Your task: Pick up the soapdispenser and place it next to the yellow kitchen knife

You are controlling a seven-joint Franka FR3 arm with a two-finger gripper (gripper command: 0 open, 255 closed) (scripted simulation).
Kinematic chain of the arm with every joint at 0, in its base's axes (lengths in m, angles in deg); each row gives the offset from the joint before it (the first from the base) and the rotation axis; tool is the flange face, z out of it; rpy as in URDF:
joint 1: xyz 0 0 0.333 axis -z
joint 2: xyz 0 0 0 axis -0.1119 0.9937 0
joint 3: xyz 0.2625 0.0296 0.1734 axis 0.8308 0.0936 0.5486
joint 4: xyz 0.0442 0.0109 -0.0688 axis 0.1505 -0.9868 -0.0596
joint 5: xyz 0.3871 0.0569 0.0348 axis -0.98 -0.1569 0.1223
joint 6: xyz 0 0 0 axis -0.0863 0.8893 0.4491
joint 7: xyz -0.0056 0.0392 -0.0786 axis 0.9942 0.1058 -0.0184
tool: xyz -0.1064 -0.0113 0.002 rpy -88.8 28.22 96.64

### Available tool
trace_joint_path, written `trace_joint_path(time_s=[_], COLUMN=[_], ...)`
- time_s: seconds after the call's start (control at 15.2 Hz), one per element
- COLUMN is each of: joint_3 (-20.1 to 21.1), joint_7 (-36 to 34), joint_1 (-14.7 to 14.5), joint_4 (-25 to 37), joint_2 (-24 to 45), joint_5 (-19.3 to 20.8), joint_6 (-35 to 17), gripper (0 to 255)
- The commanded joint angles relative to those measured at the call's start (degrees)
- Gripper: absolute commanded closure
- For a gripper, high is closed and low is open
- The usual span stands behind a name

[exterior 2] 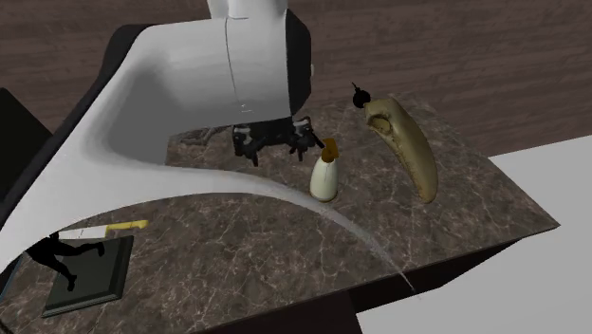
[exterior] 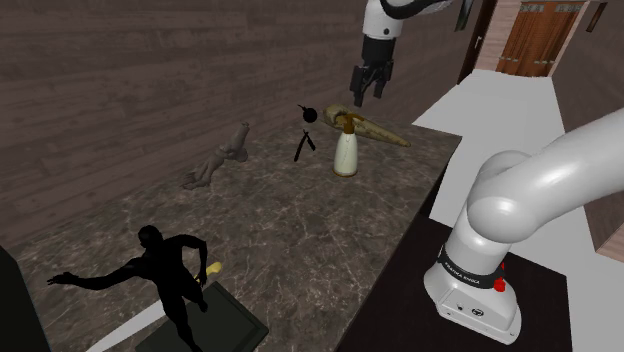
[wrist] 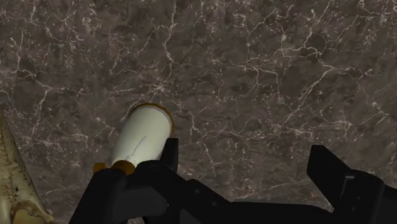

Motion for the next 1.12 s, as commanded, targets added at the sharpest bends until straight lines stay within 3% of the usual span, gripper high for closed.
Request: trace_joint_path(time_s=[0.0, 0.53, 1.06], joint_3=[-2.5, -11.6, -18.8], joint_7=[2.3, 11.8, 23.8], joint_1=[0.3, 0.4, 1.1], joint_4=[1.0, 7.8, 19.2], joint_2=[3.5, 18.6, 37.0], joint_5=[0.4, -1.8, -10.9], joint_6=[-2.5, -10.5, -14.8], gripper=[0, 0, 0])
